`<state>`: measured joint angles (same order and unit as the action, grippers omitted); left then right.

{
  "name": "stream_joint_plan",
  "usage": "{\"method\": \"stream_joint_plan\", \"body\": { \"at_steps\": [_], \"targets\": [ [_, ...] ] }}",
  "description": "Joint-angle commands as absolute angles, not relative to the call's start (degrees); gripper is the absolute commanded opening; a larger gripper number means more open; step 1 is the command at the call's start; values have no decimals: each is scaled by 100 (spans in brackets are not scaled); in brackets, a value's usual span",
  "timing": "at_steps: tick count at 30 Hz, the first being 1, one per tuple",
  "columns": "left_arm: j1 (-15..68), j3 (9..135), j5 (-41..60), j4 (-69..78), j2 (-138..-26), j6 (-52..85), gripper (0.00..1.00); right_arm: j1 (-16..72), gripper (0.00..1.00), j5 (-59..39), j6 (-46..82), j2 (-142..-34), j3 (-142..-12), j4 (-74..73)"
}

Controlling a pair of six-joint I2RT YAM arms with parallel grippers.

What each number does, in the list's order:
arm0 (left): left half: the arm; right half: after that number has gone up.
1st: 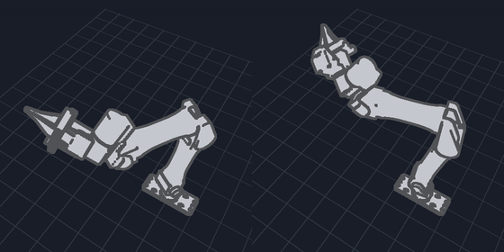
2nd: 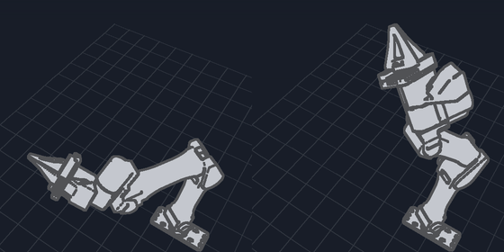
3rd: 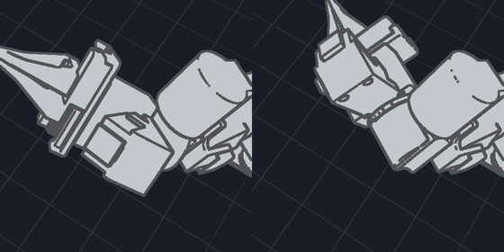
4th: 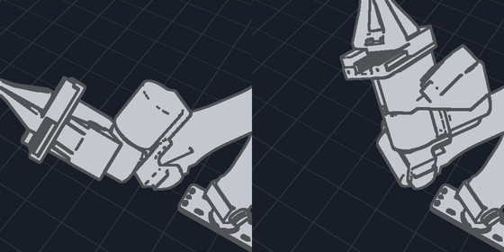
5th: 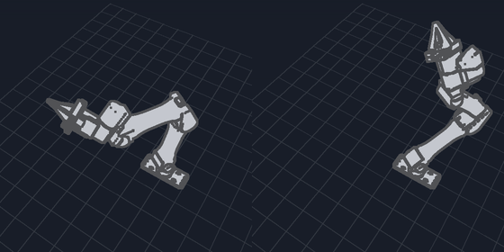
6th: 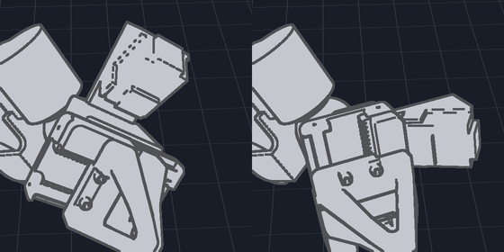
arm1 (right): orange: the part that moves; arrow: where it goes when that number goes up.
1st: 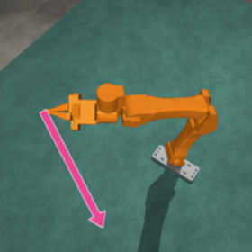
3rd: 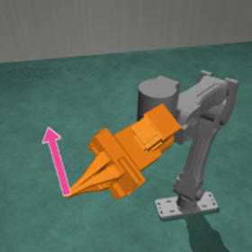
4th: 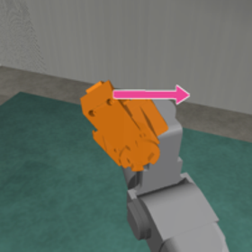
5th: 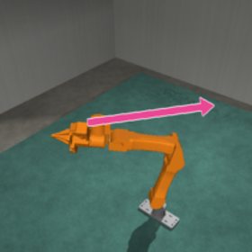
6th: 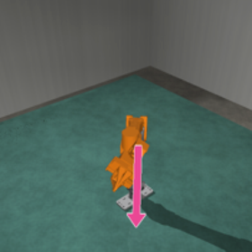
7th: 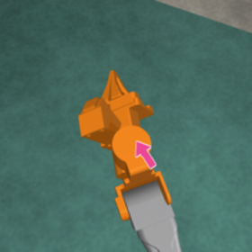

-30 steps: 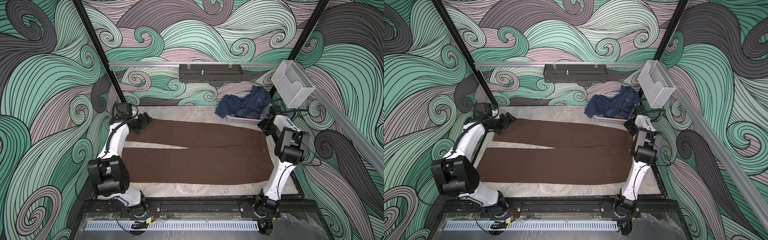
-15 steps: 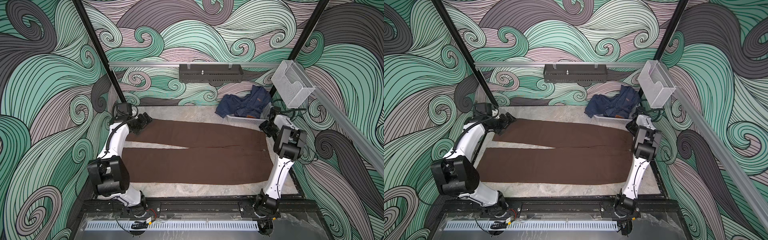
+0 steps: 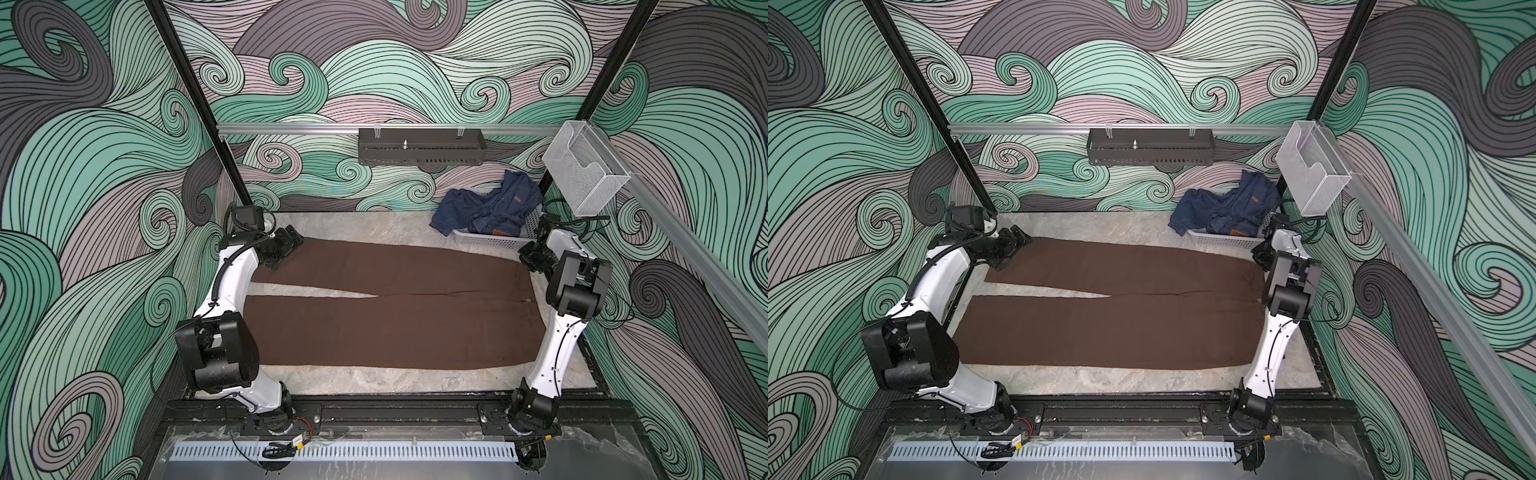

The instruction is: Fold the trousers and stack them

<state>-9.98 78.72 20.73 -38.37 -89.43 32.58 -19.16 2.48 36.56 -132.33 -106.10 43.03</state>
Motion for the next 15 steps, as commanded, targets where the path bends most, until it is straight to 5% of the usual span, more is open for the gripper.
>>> {"method": "stream_joint_plan", "body": {
  "at_steps": [1,5,15],
  "targets": [
    [-1013,8085,1876,-3970,-8728,3115,90,-1880,12,122,3670,-12994,-10434,4454],
    [-1019,8130,1748,-3980,-8649,3113,90,-1861,0,35,3676,-12512,-10338,4449],
    [-1046,8459,1228,-4005,-8936,2958,89,-1790,0,60,3845,-10578,-8770,4482]
  ]
}}
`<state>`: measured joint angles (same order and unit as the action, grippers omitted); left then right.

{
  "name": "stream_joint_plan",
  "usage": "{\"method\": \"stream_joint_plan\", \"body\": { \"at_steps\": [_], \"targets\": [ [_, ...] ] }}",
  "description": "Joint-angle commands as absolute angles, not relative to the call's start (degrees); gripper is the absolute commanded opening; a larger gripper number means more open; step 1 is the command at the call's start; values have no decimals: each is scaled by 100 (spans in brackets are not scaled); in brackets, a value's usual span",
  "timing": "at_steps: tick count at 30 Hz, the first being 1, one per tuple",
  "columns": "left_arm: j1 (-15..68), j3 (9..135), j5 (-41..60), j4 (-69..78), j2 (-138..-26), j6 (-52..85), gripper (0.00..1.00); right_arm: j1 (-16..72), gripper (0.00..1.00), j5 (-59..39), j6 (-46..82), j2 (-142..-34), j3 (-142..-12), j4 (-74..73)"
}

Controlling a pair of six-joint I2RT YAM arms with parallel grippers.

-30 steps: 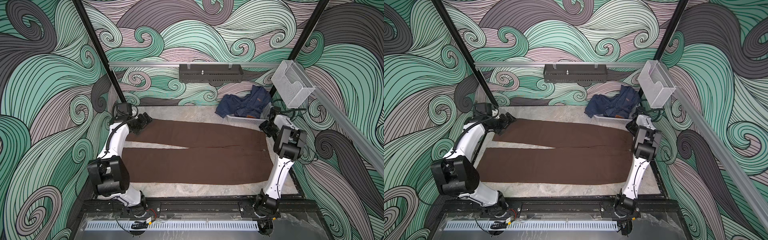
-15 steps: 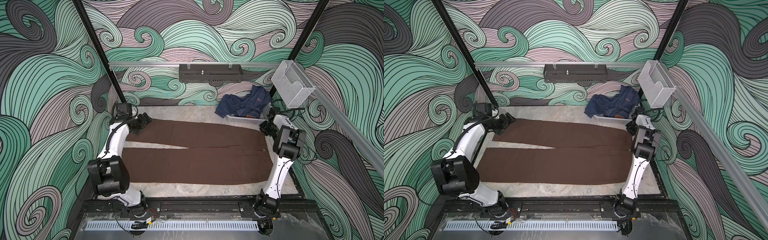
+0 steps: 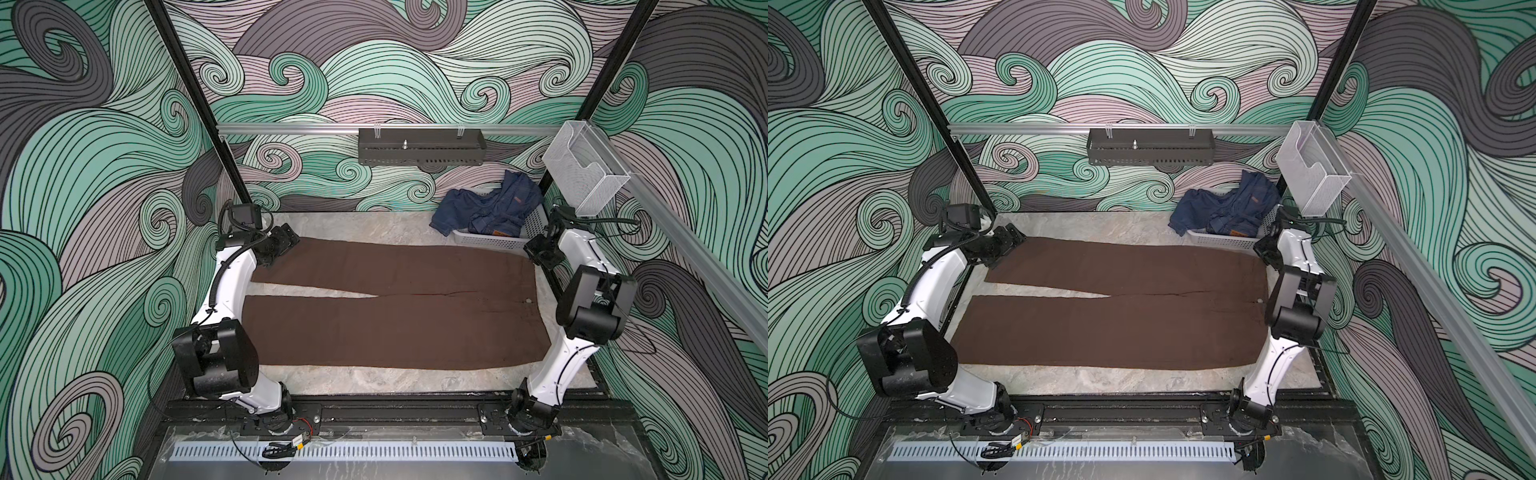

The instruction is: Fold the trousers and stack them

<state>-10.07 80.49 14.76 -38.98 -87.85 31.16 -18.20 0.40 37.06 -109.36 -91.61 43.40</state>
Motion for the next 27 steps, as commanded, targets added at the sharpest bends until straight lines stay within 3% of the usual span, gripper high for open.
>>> {"method": "stream_joint_plan", "body": {
  "at_steps": [1,7,14,20,27],
  "targets": [
    [-1050,8548,1231,-4046,-9034,2953,89,-1789,0,52,3881,-10427,-8590,4473],
    [-1119,9132,1496,-4128,-9993,3021,83,-1707,0,-95,4076,-9826,-7704,4317],
    [-1329,10932,1769,-5256,-11771,3092,85,-1566,0,23,4289,-9174,-6967,4149],
    [-1441,12568,1300,-5933,-13091,3349,86,-1529,0,43,4368,-8929,-6562,3942],
    [-1450,13220,1041,-5619,-14139,3781,86,-1561,0,-37,4316,-8998,-6395,3790]
  ]
}}
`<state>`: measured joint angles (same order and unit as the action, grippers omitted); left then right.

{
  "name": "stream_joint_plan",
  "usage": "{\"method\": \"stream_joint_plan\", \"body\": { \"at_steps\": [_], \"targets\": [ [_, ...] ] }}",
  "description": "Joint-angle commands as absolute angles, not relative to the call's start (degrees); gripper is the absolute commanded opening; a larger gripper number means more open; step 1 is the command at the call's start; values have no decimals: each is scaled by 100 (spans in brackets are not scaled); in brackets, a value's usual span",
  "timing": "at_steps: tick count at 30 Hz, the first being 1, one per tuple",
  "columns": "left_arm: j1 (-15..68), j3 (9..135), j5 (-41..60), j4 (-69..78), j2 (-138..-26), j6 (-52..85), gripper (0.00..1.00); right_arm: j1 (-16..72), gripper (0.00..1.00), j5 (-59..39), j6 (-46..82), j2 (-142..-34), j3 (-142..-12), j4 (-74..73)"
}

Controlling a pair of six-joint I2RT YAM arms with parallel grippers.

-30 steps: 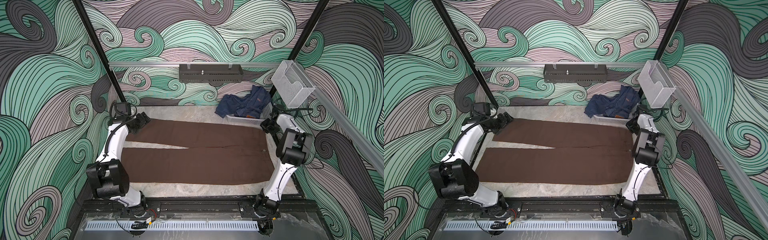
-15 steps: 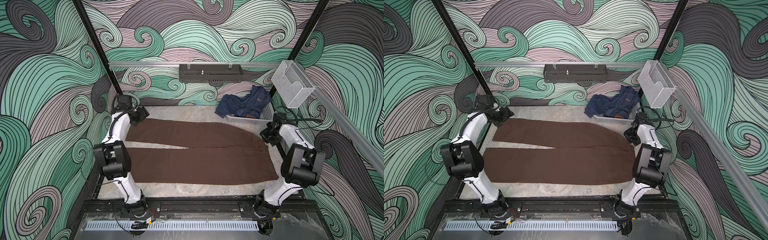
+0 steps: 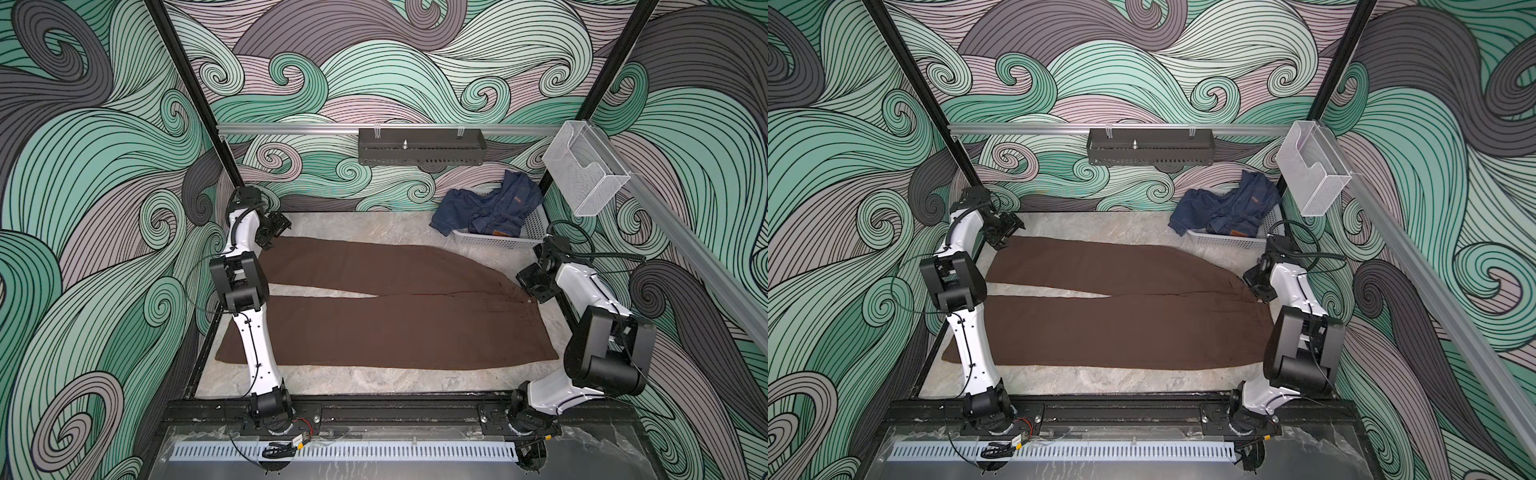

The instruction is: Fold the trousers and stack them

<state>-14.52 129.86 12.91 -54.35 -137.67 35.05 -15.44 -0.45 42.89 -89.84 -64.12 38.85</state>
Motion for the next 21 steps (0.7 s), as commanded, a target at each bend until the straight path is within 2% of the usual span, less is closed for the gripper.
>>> {"method": "stream_joint_plan", "body": {
  "at_steps": [1,7,17,21],
  "targets": [
    [-1449,13259,1017,-5603,-14233,3818,86,-1570,0,-40,4316,-8989,-6378,3775],
    [-1466,13124,604,-5785,-14415,3885,90,-1780,0,-48,4364,-8842,-6222,3674],
    [-1617,10285,704,-4959,-13230,4052,91,-2376,0,98,4512,-8244,-5802,3584],
    [-1614,10030,809,-4776,-12874,4052,92,-2513,0,218,4592,-8026,-5696,3497]
  ]
}}
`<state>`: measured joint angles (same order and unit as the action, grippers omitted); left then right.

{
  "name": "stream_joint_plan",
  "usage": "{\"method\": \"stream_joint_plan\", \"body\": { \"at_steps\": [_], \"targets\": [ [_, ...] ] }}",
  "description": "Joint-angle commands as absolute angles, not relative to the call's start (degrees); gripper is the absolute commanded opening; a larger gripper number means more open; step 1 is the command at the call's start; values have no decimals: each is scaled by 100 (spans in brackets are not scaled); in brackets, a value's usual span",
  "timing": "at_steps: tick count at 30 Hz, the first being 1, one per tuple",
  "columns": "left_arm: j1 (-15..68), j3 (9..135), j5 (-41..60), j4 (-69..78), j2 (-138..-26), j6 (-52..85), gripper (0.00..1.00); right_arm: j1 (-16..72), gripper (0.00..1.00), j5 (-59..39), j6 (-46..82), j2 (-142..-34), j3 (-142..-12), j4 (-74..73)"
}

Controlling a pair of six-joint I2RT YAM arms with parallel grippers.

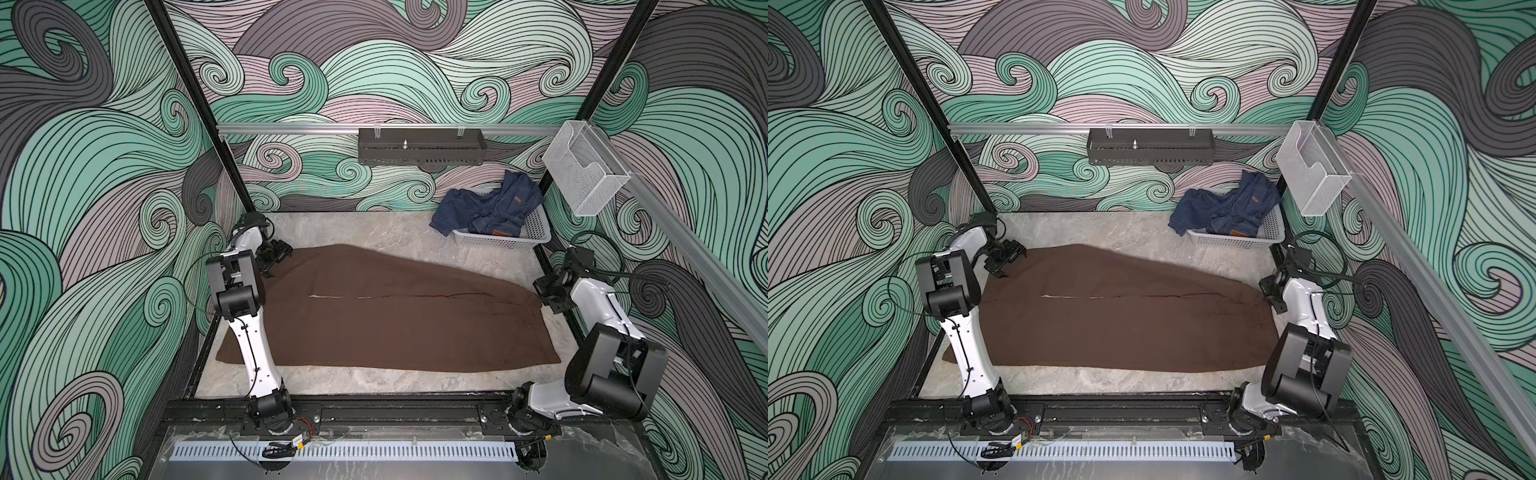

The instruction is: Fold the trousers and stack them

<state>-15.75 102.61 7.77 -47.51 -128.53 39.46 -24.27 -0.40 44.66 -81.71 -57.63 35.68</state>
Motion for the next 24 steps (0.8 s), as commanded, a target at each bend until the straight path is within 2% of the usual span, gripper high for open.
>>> {"method": "stream_joint_plan", "body": {
  "at_steps": [1,10,13,20,24],
  "targets": [
    [-1624,10110,809,-4781,-12804,4052,92,-2513,0,198,4597,-8037,-5704,3496],
    [-1668,11988,353,-5286,-13010,4223,92,-2513,0,-105,4711,-8382,-5685,3347],
    [-1709,12644,-34,-5696,-13373,4631,88,-2500,0,-161,4724,-8418,-5666,3281],
    [-1831,14625,-71,-7062,-14513,5105,86,-2446,0,-134,4744,-8258,-5634,3243],
    [-1882,15008,-41,-7230,-14893,5222,85,-2419,0,-164,4746,-8181,-5618,3230]
  ]
}}
